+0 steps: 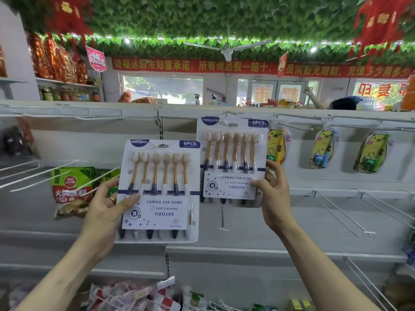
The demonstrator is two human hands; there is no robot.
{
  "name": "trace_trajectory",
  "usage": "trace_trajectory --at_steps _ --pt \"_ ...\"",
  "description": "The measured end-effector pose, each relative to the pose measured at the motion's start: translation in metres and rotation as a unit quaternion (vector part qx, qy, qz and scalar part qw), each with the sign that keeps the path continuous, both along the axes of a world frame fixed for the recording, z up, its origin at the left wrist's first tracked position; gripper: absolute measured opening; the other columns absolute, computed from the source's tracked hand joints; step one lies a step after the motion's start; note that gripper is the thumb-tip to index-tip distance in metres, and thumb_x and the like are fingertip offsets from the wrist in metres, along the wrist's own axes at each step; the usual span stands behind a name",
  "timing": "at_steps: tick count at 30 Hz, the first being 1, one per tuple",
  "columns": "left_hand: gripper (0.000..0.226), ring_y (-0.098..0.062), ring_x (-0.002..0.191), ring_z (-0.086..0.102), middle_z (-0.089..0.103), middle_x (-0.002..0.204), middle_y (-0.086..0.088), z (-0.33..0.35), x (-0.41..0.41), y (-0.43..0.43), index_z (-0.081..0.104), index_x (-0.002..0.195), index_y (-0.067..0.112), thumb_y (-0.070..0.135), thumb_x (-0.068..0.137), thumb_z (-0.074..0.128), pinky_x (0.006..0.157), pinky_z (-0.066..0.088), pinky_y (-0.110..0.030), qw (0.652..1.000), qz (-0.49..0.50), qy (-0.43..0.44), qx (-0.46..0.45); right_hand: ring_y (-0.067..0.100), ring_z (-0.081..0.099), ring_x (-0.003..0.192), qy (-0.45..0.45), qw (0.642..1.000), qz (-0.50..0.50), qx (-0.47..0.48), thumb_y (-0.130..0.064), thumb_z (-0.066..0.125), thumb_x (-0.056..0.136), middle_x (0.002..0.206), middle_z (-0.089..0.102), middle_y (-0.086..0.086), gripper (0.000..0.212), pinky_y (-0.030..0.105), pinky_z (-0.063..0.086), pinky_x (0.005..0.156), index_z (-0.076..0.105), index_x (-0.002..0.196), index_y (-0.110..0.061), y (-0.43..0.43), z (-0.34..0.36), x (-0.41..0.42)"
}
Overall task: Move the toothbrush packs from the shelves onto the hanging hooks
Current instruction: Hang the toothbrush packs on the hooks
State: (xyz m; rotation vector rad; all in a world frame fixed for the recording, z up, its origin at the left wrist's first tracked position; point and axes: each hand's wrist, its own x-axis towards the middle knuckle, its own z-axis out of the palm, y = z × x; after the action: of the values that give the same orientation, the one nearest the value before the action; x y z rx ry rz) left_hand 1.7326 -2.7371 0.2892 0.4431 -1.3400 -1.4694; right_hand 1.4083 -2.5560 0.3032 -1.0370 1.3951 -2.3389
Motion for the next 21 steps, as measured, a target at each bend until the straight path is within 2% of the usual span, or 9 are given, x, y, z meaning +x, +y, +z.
trace_trajectory --at_steps 3,7,10,14,15,18,21 --pt "0.056 -0.024 0.093 0.079 0.080 0.105 -0.003 0.001 0.002 0.004 0.051 0.139 0.012 -0.003 0.088 0.068 0.067 0.065 -0.033 1.000 -0.003 0.001 -0.003 0.023 0.073 0.103 -0.001 1.000 0.000 0.003 0.013 0.060 0.091 0.125 0.072 0.013 0.055 0.038 0.059 0.080 0.054 0.135 -0.019 -0.001 -0.002 0.001" --pt "0.061 -0.024 0.091 0.079 0.080 0.104 -0.004 0.001 0.005 0.010 0.053 0.136 0.013 0.005 0.078 0.072 0.067 0.066 -0.034 1.000 -0.006 0.005 -0.006 0.023 0.072 0.109 0.004 1.000 -0.006 0.017 0.006 0.065 0.094 0.125 0.073 0.010 0.054 0.027 0.059 0.077 0.053 0.138 -0.023 0.000 -0.002 0.002" --pt "0.065 -0.024 0.090 0.079 0.080 0.103 -0.005 -0.002 0.006 0.011 0.053 0.135 0.014 0.009 0.075 0.076 0.067 0.065 -0.033 1.000 -0.005 0.003 -0.008 0.023 0.072 0.110 0.015 0.999 -0.030 0.024 -0.003 0.071 0.095 0.122 0.074 0.009 0.050 0.028 0.058 0.081 0.056 0.137 -0.025 0.002 -0.004 0.000" --pt "0.084 -0.030 0.098 0.078 0.080 0.108 -0.009 -0.008 0.003 0.012 0.054 0.135 0.017 0.024 0.058 0.086 0.071 0.066 -0.036 1.000 -0.005 -0.001 0.001 0.003 0.071 0.094 0.023 0.997 -0.056 0.047 -0.009 0.072 0.097 0.114 0.072 0.008 0.042 0.014 0.054 0.074 0.057 0.132 -0.026 0.010 -0.015 -0.002" --pt "0.088 -0.032 0.101 0.077 0.079 0.110 -0.010 -0.010 0.002 0.012 0.053 0.136 0.017 0.027 0.057 0.091 0.072 0.066 -0.038 1.000 -0.007 -0.004 0.002 0.003 0.070 0.095 0.025 0.996 -0.060 0.055 -0.011 0.073 0.097 0.115 0.071 0.009 0.042 0.017 0.055 0.078 0.057 0.133 -0.025 0.013 -0.020 -0.003" --pt "0.113 -0.034 0.103 0.076 0.077 0.117 -0.015 -0.018 -0.001 0.016 0.055 0.135 0.019 0.047 0.038 0.106 0.076 0.066 -0.042 1.000 -0.010 -0.011 0.008 0.017 0.068 0.107 0.021 0.993 -0.075 0.086 -0.015 0.074 0.097 0.116 0.068 0.008 0.042 0.039 0.058 0.098 0.058 0.135 -0.025 0.020 -0.037 -0.007" --pt "0.110 -0.033 0.105 0.075 0.075 0.121 -0.015 -0.032 -0.006 0.023 0.059 0.127 0.023 0.053 0.032 0.106 0.078 0.066 -0.039 1.000 -0.010 -0.009 0.014 0.022 0.067 0.109 0.023 0.987 -0.120 0.106 -0.011 0.072 0.098 0.112 0.069 0.007 0.036 0.047 0.056 0.103 0.061 0.129 -0.024 0.029 -0.058 -0.008"
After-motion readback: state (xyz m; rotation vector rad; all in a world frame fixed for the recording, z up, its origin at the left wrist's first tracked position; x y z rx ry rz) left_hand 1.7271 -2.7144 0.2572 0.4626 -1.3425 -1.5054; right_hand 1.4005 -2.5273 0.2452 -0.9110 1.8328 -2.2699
